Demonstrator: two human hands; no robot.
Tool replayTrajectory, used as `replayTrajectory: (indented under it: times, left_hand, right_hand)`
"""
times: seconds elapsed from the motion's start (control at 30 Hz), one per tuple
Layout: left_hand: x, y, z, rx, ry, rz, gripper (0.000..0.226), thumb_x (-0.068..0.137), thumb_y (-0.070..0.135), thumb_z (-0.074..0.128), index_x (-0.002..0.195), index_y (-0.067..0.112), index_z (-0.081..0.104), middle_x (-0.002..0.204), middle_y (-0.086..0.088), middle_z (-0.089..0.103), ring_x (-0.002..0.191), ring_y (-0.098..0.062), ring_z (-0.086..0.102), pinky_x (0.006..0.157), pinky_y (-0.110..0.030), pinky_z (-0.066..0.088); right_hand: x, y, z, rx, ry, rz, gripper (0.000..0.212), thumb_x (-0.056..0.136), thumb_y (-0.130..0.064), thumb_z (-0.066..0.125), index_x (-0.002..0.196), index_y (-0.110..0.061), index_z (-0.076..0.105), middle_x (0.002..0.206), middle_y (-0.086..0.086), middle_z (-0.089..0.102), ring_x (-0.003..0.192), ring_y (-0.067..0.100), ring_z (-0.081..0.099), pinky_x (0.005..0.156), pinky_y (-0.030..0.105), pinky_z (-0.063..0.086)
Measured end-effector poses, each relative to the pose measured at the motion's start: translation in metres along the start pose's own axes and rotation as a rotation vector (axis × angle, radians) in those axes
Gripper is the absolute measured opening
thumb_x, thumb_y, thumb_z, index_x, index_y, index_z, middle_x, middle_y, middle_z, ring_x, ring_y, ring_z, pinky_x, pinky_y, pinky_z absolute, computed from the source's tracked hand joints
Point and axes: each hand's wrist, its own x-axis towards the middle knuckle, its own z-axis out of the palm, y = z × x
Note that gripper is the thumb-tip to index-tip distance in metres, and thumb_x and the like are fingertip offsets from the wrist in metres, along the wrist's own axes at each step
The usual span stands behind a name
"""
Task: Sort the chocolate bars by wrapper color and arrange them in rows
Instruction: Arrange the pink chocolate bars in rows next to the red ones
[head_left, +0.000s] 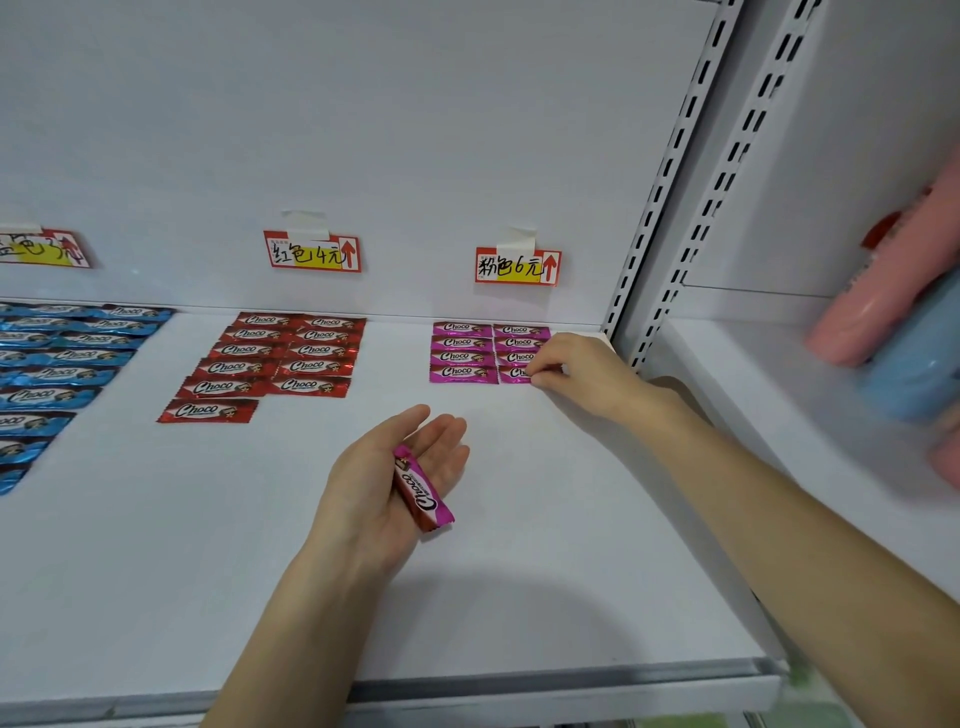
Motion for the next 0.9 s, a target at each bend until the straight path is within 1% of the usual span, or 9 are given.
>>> replayTrajectory:
  times: [0.17, 0.3, 0.37, 0.47, 0.53, 0.63, 0.7, 0.77, 0.9]
  left_hand:
    - [-0.001, 0.000, 0.001, -0.016, 0.003, 0.005, 0.015, 0.088, 0.012, 0.060, 0.100, 0.005, 0.066, 0.092, -0.013, 0.074, 0.073, -0.021, 0.072, 0.080, -0.036, 0.054]
    - [-0.004, 0.000, 0.002, -0.087, -0.005, 0.051, 0.014, 0.091, 0.010, 0.055, 0.100, 0.005, 0.065, 0.091, -0.014, 0.073, 0.071, -0.021, 0.072, 0.073, -0.034, 0.055]
    - [-0.006, 0.001, 0.004, -0.134, -0.006, 0.109, 0.015, 0.092, 0.010, 0.054, 0.101, 0.005, 0.065, 0.088, -0.012, 0.074, 0.072, -0.020, 0.073, 0.072, -0.032, 0.055]
    - [-0.011, 0.002, 0.009, -0.252, -0.034, 0.265, 0.021, 0.095, 0.012, 0.051, 0.112, 0.004, 0.060, 0.087, -0.010, 0.074, 0.079, -0.021, 0.072, 0.073, -0.029, 0.057]
    - [-0.016, 0.002, 0.011, -0.309, -0.061, 0.370, 0.024, 0.098, 0.014, 0.047, 0.118, 0.003, 0.056, 0.090, -0.010, 0.074, 0.084, -0.021, 0.072, 0.073, -0.027, 0.058]
    - [-0.026, 0.003, 0.014, -0.347, -0.107, 0.476, 0.026, 0.101, 0.016, 0.040, 0.120, 0.004, 0.054, 0.094, -0.009, 0.074, 0.088, -0.020, 0.071, 0.074, -0.025, 0.058]
    - [-0.032, 0.003, 0.013, -0.300, -0.136, 0.527, 0.028, 0.102, 0.019, 0.036, 0.119, 0.006, 0.054, 0.096, -0.006, 0.074, 0.091, -0.019, 0.071, 0.077, -0.025, 0.057]
    - [-0.037, 0.002, 0.008, -0.186, -0.156, 0.561, 0.028, 0.102, 0.023, 0.035, 0.118, 0.011, 0.055, 0.099, -0.003, 0.073, 0.095, -0.017, 0.070, 0.081, -0.025, 0.056]
    - [-0.043, -0.001, -0.009, 0.227, -0.153, 0.594, 0.035, 0.084, 0.037, 0.054, 0.107, 0.014, 0.062, 0.100, 0.001, 0.073, 0.096, -0.012, 0.068, 0.081, -0.027, 0.054]
  right_hand:
    - [0.000, 0.001, 0.001, 0.011, 0.001, 0.002, 0.016, 0.088, -0.006, 0.055, 0.093, 0.002, 0.068, 0.096, 0.013, 0.066, 0.092, 0.026, 0.055, 0.084, 0.038, 0.040]
    - [-0.001, -0.003, 0.001, 0.036, 0.014, 0.037, 0.016, 0.088, -0.011, 0.058, 0.096, -0.001, 0.068, 0.095, 0.012, 0.064, 0.092, 0.025, 0.055, 0.083, 0.036, 0.043]
    - [-0.005, -0.018, -0.004, 0.179, 0.117, 0.118, 0.015, 0.088, -0.012, 0.059, 0.098, -0.004, 0.067, 0.094, 0.006, 0.062, 0.088, 0.018, 0.056, 0.080, 0.025, 0.042]
    - [-0.028, -0.063, -0.017, 0.497, 0.207, 0.177, 0.007, 0.086, -0.014, 0.062, 0.081, -0.014, 0.068, 0.076, -0.007, 0.064, 0.072, 0.005, 0.056, 0.068, 0.016, 0.042]
    - [-0.049, -0.094, -0.024, 0.577, 0.106, 0.133, 0.014, 0.085, -0.022, 0.063, 0.074, -0.014, 0.066, 0.068, -0.004, 0.064, 0.066, 0.004, 0.057, 0.064, 0.018, 0.043]
    - [-0.074, -0.129, -0.021, 0.655, -0.077, 0.068, 0.010, 0.082, -0.028, 0.066, 0.076, -0.020, 0.067, 0.073, -0.003, 0.068, 0.068, 0.005, 0.061, 0.067, 0.023, 0.049]
    - [-0.080, -0.139, -0.014, 0.746, -0.095, 0.062, 0.003, 0.080, -0.022, 0.069, 0.078, -0.022, 0.067, 0.074, -0.003, 0.069, 0.066, 0.007, 0.062, 0.066, 0.026, 0.051]
    - [-0.081, -0.141, -0.011, 0.803, -0.055, 0.067, 0.007, 0.080, -0.014, 0.069, 0.079, -0.020, 0.066, 0.073, -0.002, 0.068, 0.063, 0.006, 0.061, 0.063, 0.025, 0.051]
    - [-0.079, -0.136, -0.018, 0.953, 0.128, 0.157, 0.012, 0.084, -0.006, 0.063, 0.079, -0.017, 0.065, 0.066, -0.005, 0.068, 0.058, 0.003, 0.059, 0.056, 0.015, 0.046]
